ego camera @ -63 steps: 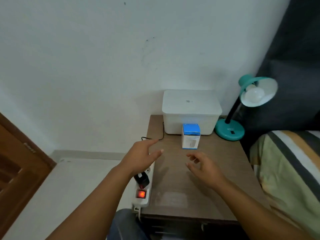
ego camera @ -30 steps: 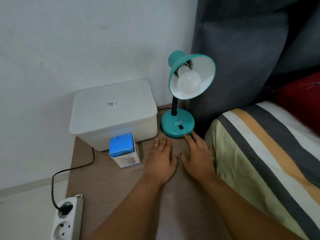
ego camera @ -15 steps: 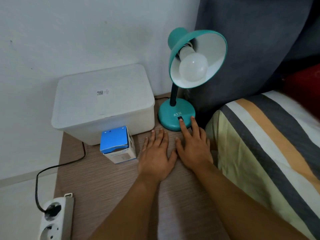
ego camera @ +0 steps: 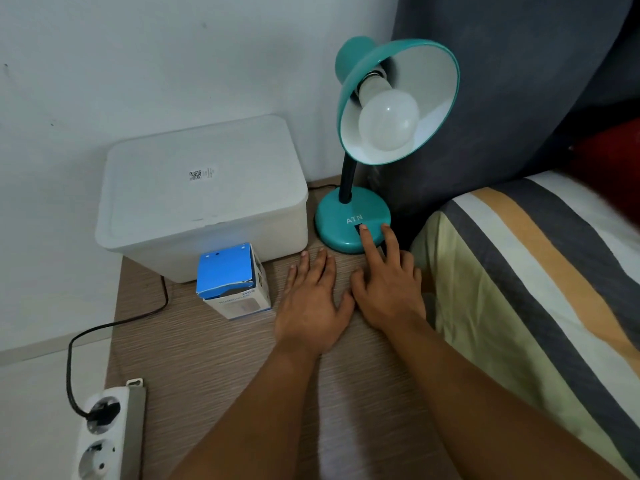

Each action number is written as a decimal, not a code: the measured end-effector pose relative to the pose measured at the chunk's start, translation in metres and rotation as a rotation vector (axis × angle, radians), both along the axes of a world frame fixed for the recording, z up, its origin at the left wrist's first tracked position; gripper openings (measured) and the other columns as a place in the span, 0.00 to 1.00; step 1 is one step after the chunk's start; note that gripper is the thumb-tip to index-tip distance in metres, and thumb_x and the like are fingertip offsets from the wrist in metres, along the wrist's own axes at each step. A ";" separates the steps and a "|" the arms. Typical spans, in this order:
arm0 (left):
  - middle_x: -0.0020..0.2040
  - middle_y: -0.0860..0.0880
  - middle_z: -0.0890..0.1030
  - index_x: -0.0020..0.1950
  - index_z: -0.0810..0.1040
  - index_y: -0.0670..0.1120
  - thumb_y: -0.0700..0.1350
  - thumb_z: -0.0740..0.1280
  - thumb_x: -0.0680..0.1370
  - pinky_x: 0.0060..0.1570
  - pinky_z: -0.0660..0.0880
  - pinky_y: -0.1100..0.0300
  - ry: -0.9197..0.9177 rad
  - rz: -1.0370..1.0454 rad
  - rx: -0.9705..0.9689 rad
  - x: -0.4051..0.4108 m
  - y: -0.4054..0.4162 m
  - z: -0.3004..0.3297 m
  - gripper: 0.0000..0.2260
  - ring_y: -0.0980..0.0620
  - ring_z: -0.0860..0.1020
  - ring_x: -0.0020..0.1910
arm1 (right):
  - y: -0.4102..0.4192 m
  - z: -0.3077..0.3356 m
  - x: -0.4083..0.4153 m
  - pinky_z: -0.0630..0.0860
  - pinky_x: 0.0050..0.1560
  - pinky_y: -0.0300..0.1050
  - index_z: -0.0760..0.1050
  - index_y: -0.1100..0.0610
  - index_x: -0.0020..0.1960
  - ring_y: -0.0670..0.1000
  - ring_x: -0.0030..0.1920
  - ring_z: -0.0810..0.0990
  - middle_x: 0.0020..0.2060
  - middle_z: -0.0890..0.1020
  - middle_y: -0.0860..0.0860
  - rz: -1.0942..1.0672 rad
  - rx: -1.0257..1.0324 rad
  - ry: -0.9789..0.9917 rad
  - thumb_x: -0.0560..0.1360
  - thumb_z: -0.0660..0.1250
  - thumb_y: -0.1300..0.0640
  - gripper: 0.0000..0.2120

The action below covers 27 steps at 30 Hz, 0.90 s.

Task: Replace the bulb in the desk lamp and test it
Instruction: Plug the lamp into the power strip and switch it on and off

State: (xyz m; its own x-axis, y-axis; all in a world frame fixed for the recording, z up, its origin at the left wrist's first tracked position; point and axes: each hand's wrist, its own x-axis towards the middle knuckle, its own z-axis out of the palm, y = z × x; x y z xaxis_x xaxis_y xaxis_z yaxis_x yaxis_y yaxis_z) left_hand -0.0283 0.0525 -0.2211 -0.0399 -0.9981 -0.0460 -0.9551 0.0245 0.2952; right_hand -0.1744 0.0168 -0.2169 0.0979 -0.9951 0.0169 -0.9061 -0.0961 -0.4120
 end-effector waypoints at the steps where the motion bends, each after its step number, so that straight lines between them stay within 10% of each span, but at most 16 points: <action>1: 0.83 0.51 0.52 0.82 0.52 0.49 0.63 0.48 0.81 0.79 0.46 0.50 0.001 0.000 -0.001 0.000 0.000 0.000 0.32 0.50 0.44 0.81 | 0.000 0.000 0.000 0.65 0.68 0.58 0.41 0.37 0.80 0.59 0.70 0.63 0.81 0.46 0.49 0.001 -0.003 0.007 0.78 0.55 0.43 0.35; 27: 0.82 0.49 0.55 0.82 0.55 0.48 0.60 0.51 0.81 0.79 0.46 0.51 -0.035 0.026 -0.010 -0.005 0.003 0.012 0.31 0.48 0.48 0.81 | 0.012 -0.014 -0.005 0.57 0.76 0.54 0.43 0.52 0.83 0.54 0.81 0.50 0.82 0.45 0.49 -0.012 0.133 0.107 0.80 0.48 0.44 0.34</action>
State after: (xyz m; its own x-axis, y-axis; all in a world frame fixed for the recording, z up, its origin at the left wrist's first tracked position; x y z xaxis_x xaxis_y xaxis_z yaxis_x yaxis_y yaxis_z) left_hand -0.0334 0.0557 -0.2093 -0.0125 -0.9992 -0.0374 -0.9651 0.0023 0.2619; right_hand -0.1796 0.0291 -0.2311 0.0805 -0.9889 -0.1246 -0.9463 -0.0366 -0.3211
